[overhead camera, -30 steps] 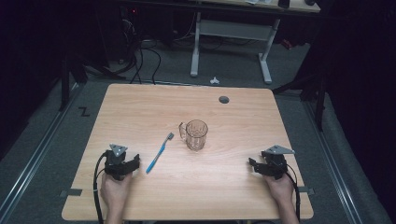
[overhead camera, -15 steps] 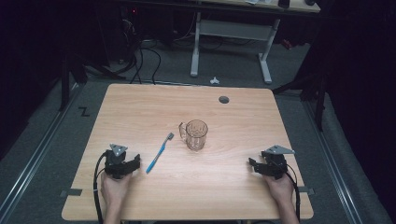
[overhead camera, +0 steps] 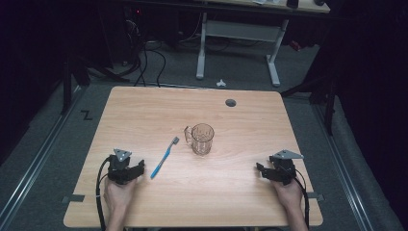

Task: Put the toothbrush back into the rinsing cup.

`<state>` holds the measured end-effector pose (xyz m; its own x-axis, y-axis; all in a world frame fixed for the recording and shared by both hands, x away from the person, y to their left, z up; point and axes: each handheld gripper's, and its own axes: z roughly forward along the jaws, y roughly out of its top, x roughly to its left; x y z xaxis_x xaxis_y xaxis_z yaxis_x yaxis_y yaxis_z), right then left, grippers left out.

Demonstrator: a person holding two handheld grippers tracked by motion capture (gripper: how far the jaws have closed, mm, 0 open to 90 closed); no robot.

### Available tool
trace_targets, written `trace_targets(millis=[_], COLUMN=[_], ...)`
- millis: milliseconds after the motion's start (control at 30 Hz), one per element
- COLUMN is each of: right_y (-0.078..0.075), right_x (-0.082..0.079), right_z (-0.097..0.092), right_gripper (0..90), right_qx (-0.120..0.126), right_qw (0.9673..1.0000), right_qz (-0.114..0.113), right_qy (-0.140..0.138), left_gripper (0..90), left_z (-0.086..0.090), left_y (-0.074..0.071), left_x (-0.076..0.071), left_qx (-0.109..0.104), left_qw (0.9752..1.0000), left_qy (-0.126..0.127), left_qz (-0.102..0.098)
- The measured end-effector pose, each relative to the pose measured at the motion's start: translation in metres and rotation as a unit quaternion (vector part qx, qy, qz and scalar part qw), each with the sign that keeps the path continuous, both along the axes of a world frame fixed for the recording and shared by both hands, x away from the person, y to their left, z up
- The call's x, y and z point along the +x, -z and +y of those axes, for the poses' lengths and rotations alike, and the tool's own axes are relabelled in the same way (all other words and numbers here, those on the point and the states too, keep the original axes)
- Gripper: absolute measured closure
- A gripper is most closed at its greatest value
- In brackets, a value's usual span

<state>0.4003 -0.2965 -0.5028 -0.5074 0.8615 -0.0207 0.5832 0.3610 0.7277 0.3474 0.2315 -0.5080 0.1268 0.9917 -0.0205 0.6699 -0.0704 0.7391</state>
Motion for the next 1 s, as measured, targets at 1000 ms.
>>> trace_targets(millis=[1000], right_y=[0.0], right_x=[0.0], right_z=[0.0], right_gripper=[33.6], right_qx=[0.002], right_qw=[1.0], right_qz=[0.0], right_qy=[0.001], left_gripper=[33.6], left_z=[-0.01], left_y=[-0.024], left_x=[-0.017], left_qx=[-0.014], left_qw=[0.9983], left_qy=[0.055], left_qz=[-0.016])
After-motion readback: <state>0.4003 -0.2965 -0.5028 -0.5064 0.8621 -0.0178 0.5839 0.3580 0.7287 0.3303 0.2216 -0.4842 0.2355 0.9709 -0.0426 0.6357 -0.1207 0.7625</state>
